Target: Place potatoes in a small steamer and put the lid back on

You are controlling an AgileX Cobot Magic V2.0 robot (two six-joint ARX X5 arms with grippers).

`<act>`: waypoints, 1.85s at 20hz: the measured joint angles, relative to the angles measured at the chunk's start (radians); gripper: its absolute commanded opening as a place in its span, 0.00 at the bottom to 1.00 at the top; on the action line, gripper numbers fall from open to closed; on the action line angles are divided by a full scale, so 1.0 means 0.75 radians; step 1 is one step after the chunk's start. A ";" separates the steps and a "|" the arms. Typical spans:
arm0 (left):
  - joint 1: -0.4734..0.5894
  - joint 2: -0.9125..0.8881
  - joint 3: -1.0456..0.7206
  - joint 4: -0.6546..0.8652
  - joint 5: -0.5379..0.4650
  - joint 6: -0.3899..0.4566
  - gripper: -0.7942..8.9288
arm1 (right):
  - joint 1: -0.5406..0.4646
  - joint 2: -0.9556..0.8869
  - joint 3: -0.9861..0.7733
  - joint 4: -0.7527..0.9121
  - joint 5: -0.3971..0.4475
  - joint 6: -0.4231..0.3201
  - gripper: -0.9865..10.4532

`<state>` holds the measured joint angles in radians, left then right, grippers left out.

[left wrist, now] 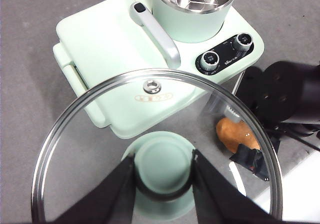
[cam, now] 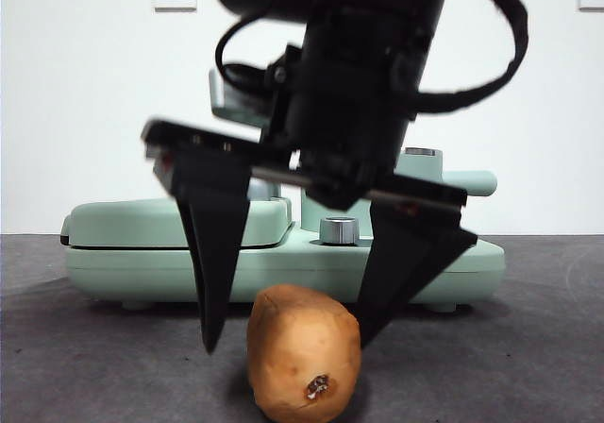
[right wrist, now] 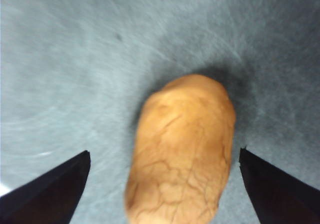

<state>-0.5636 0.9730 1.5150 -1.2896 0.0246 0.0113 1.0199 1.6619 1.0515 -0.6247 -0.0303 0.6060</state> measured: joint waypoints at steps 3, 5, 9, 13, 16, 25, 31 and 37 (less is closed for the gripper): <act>0.000 -0.006 0.000 0.000 0.000 0.000 0.10 | 0.000 0.021 0.000 0.004 0.001 0.000 0.28; 0.000 -0.006 0.000 0.000 0.000 0.000 0.10 | 0.000 0.021 0.000 0.013 0.000 -0.001 0.21; -0.001 -0.006 0.000 0.000 0.000 0.000 0.10 | -0.017 0.019 0.041 -0.026 0.001 -0.011 0.21; -0.001 -0.006 0.000 0.002 0.000 0.000 0.10 | -0.092 0.009 0.296 -0.232 0.001 -0.101 0.21; -0.001 -0.005 0.000 0.013 0.000 0.000 0.10 | -0.186 0.008 0.546 -0.377 0.003 -0.213 0.21; -0.001 0.018 0.000 0.044 0.000 0.000 0.10 | -0.570 0.007 0.921 -0.343 0.071 -0.482 0.21; -0.001 0.021 0.000 0.044 0.000 0.000 0.10 | -0.734 0.095 0.946 -0.334 -0.005 -0.529 0.21; -0.001 0.032 0.000 0.044 0.000 0.000 0.10 | -0.805 0.278 0.946 -0.235 -0.111 -0.560 0.21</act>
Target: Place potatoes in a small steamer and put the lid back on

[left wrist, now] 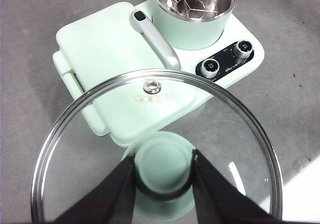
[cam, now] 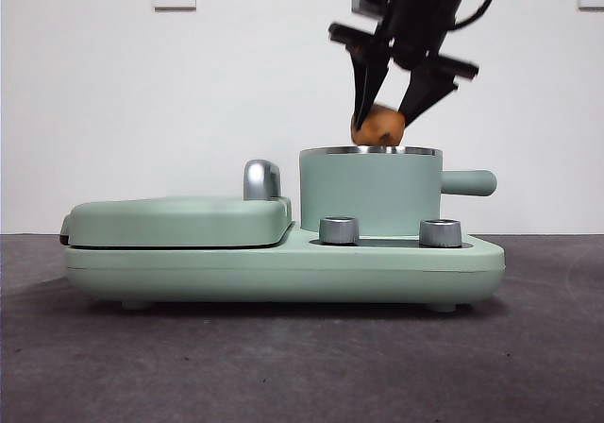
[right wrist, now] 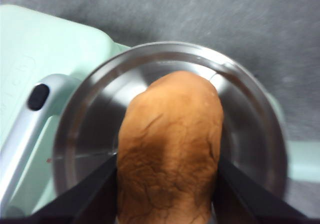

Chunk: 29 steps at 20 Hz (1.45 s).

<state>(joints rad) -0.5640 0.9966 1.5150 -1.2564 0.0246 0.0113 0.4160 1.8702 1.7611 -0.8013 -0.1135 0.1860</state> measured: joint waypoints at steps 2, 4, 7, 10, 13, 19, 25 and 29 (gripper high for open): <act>0.000 0.003 0.000 -0.001 0.000 0.000 0.10 | -0.009 0.046 0.000 0.001 -0.023 -0.001 0.21; 0.000 0.004 0.000 0.000 0.000 0.000 0.10 | -0.009 0.093 0.000 0.000 -0.035 0.000 0.21; 0.000 0.007 0.000 0.000 0.000 0.000 0.10 | -0.009 0.123 0.000 -0.008 -0.094 -0.001 0.21; 0.000 0.007 0.000 -0.001 0.000 0.000 0.10 | -0.009 0.125 0.000 -0.028 -0.094 -0.003 0.26; 0.000 0.007 0.000 0.000 0.000 0.000 0.10 | -0.009 0.128 0.000 -0.042 -0.093 -0.003 0.37; 0.000 0.046 0.000 0.053 0.000 0.000 0.10 | -0.013 0.110 0.129 -0.152 -0.090 -0.004 0.37; 0.000 0.190 0.000 0.221 0.000 -0.001 0.10 | -0.015 -0.125 0.165 -0.440 0.065 -0.028 0.37; 0.000 0.323 0.000 0.393 0.000 -0.019 0.10 | -0.015 -0.294 0.119 -0.555 0.157 -0.033 0.37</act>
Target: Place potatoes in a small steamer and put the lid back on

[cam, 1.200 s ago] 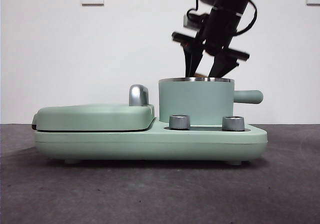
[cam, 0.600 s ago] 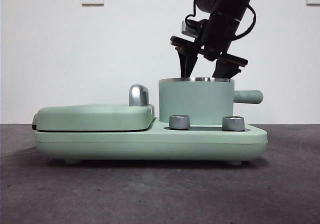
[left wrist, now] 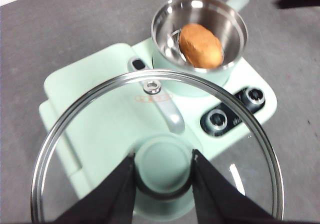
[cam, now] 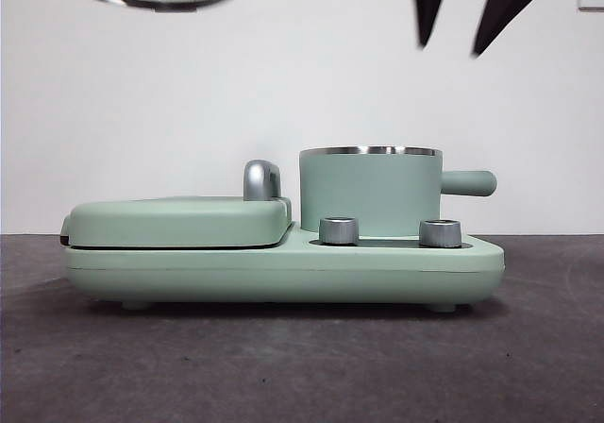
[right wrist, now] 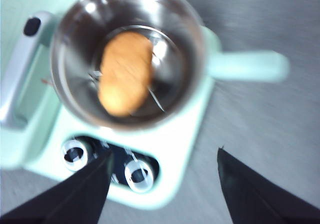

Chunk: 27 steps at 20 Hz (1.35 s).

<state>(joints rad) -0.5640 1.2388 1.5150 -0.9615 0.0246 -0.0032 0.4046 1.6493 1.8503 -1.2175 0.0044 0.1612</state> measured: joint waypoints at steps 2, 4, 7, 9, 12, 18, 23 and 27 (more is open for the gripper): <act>0.000 0.097 0.000 0.093 0.000 -0.011 0.10 | 0.000 -0.149 -0.080 -0.021 0.034 -0.002 0.37; -0.012 0.195 0.000 0.187 -0.001 -0.011 0.10 | 0.000 -0.308 -0.201 -0.030 0.035 -0.011 0.37; -0.047 0.339 0.004 0.261 0.001 0.003 0.10 | 0.000 -0.569 -0.438 -0.025 0.034 -0.011 0.37; -0.072 0.440 0.041 0.262 0.001 0.013 0.10 | 0.009 -0.764 -0.612 0.015 0.030 -0.011 0.37; -0.105 0.571 0.150 0.266 0.000 0.015 0.10 | 0.046 -1.062 -0.880 0.079 0.029 0.006 0.37; -0.136 0.772 0.465 0.262 0.001 0.016 0.10 | 0.071 -1.538 -1.226 0.123 -0.055 0.124 0.37; -0.136 1.021 0.745 0.214 0.001 0.016 0.10 | 0.071 -1.711 -1.291 0.134 -0.086 0.208 0.37; -0.142 1.130 0.831 0.231 0.001 0.016 0.10 | 0.071 -1.718 -1.291 0.136 -0.087 0.212 0.37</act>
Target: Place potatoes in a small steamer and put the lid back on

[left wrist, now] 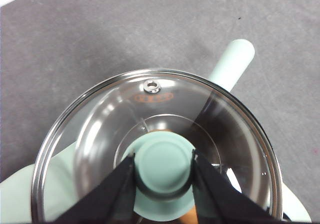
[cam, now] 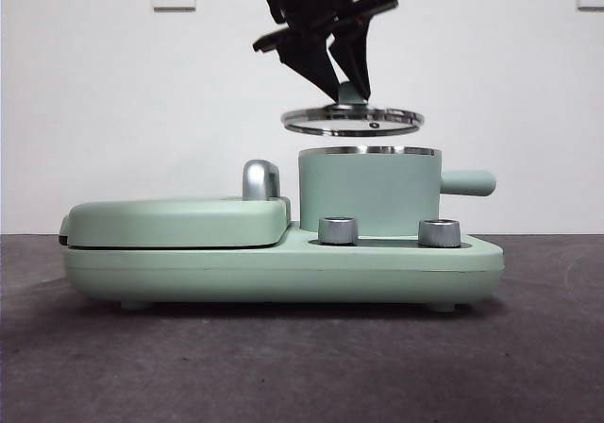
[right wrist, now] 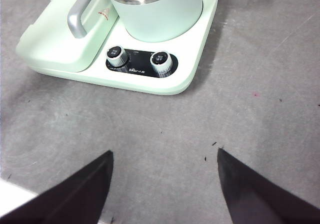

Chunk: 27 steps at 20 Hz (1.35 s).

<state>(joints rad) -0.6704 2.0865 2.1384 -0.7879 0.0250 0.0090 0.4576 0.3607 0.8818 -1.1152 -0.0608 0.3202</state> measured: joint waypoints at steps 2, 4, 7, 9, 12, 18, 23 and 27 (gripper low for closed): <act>-0.005 0.012 0.000 0.009 0.000 0.000 0.10 | 0.000 0.000 0.000 0.004 0.000 0.000 0.37; -0.005 0.013 0.000 0.030 0.000 0.000 0.10 | 0.000 0.000 0.000 0.008 0.000 0.001 0.37; -0.009 0.013 0.003 0.055 0.000 -0.001 0.10 | 0.000 0.000 0.000 0.016 0.000 0.003 0.37; -0.016 0.013 0.002 0.055 0.000 -0.001 0.10 | 0.000 0.000 0.000 0.017 0.000 0.003 0.37; -0.032 0.023 0.003 0.069 0.000 -0.001 0.10 | 0.000 0.000 0.000 0.017 -0.025 0.003 0.37; -0.031 0.080 0.003 0.067 -0.003 -0.001 0.10 | 0.000 0.000 0.000 0.017 -0.024 0.003 0.37; -0.031 0.080 0.003 0.067 -0.003 -0.001 0.10 | 0.000 0.000 0.000 0.017 -0.024 0.003 0.37; -0.031 0.083 0.003 0.058 -0.003 -0.002 0.11 | 0.000 0.000 0.000 0.017 -0.024 0.004 0.37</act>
<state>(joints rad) -0.6937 2.1490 2.1406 -0.7441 0.0227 0.0078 0.4576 0.3607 0.8818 -1.1023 -0.0792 0.3229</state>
